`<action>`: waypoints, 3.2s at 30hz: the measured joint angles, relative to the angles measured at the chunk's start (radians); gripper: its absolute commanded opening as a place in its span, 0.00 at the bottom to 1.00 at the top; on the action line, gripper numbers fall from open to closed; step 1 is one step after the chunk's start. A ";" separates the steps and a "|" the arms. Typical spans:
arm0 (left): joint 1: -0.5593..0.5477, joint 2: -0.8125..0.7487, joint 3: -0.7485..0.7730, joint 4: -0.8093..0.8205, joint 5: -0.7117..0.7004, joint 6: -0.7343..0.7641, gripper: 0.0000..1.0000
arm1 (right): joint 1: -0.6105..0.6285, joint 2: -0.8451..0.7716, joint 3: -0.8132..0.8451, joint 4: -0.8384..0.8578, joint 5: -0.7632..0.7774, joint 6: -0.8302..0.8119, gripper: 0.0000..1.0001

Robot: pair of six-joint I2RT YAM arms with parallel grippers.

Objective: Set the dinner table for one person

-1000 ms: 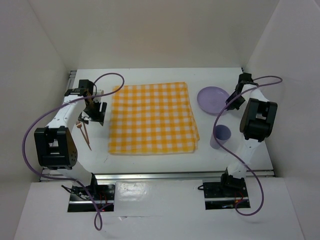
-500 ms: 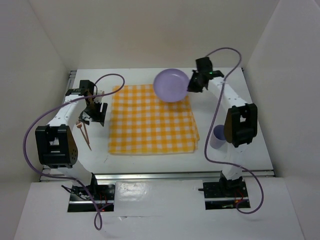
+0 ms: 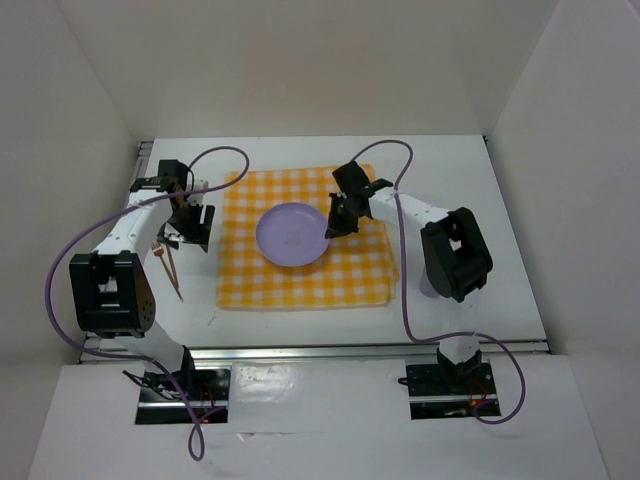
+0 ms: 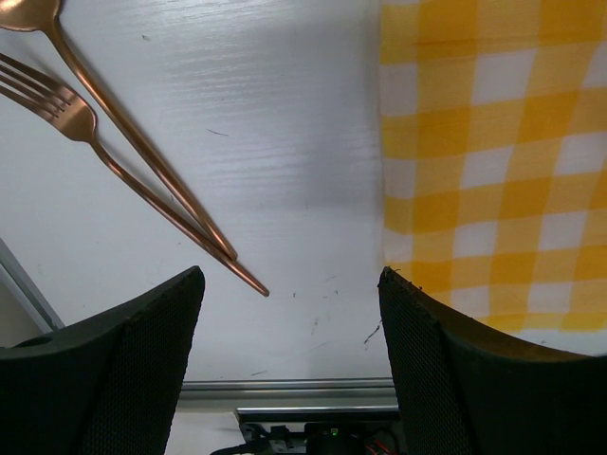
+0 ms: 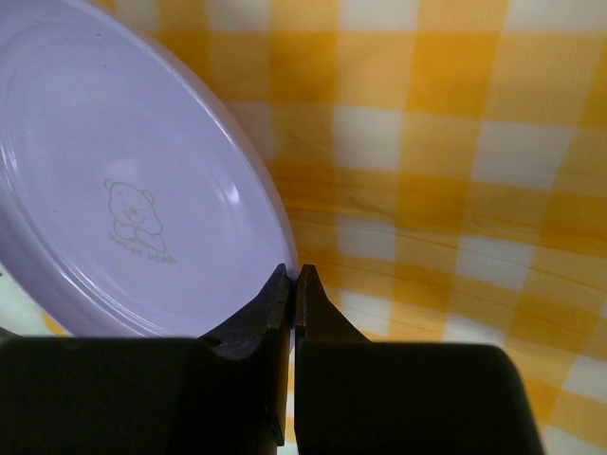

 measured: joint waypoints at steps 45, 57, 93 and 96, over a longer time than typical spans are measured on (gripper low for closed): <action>0.199 -0.020 -0.011 0.054 -0.053 -0.027 0.66 | 0.053 -0.179 -0.016 -0.081 0.195 0.031 0.80; 0.316 0.108 -0.066 0.153 -0.021 -0.027 0.69 | 0.103 -0.190 0.011 -0.137 0.250 0.019 0.80; 0.406 0.166 -0.168 0.300 0.184 -0.081 0.46 | 0.111 -0.169 0.148 -0.298 0.328 0.016 0.79; 0.406 0.172 -0.166 0.298 0.184 -0.081 0.46 | 0.111 -0.164 0.156 -0.310 0.330 0.016 0.79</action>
